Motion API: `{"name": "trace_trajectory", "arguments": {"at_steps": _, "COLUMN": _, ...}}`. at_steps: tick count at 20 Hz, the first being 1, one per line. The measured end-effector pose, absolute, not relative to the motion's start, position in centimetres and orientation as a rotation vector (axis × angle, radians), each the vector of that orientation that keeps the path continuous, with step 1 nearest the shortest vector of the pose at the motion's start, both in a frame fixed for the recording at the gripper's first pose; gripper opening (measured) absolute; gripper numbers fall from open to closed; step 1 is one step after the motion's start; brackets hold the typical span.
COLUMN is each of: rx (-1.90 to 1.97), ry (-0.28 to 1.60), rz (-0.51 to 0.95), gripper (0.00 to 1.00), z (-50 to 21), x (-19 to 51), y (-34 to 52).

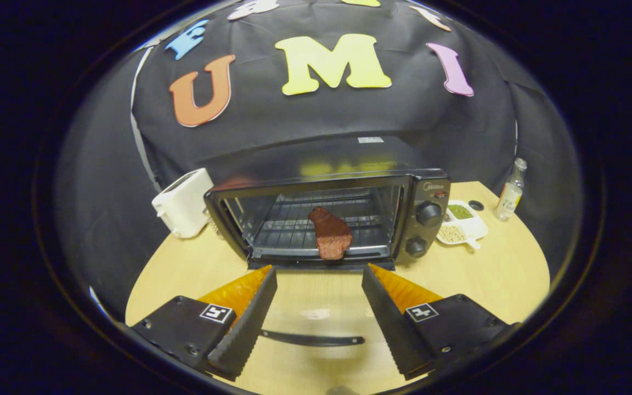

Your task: Open the toaster oven, put the food inside, and close the toaster oven door.

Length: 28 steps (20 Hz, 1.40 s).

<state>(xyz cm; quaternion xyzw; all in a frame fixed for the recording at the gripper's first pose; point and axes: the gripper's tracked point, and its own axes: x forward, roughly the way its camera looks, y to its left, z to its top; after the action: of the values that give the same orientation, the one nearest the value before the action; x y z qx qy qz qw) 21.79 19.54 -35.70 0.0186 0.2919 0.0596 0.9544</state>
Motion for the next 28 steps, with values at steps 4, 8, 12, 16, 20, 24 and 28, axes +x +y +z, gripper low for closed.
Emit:
{"name": "trace_trajectory", "arguments": {"at_steps": 4, "rx": -0.01, "ry": 0.633, "rz": 0.132, "gripper": 1.0, "z": -36.8, "x": 17.1, "y": 18.0}}
{"name": "trace_trajectory", "arguments": {"at_steps": 8, "rx": -0.051, "ry": 0.687, "rz": 0.143, "gripper": 0.99, "z": -39.3, "x": 12.8, "y": 17.2}}
{"name": "trace_trajectory", "arguments": {"at_steps": 12, "rx": -0.052, "ry": 0.749, "rz": 0.144, "gripper": 1.0, "z": -42.9, "x": 10.4, "y": 17.1}}
{"name": "trace_trajectory", "arguments": {"at_steps": 16, "rx": -0.036, "ry": 0.809, "rz": 0.149, "gripper": 0.99, "z": -46.3, "x": 10.4, "y": 18.2}}
{"name": "trace_trajectory", "arguments": {"at_steps": 20, "rx": -0.041, "ry": 0.837, "rz": 0.166, "gripper": 1.0, "z": -48.1, "x": 12.0, "y": 19.7}}
{"name": "trace_trajectory", "arguments": {"at_steps": 24, "rx": -0.056, "ry": 0.853, "rz": 0.159, "gripper": 1.0, "z": -49.5, "x": 13.4, "y": 20.2}}
{"name": "trace_trajectory", "arguments": {"at_steps": 28, "rx": -0.062, "ry": 0.863, "rz": 0.158, "gripper": 1.0, "z": -50.0, "x": 14.5, "y": 20.5}}
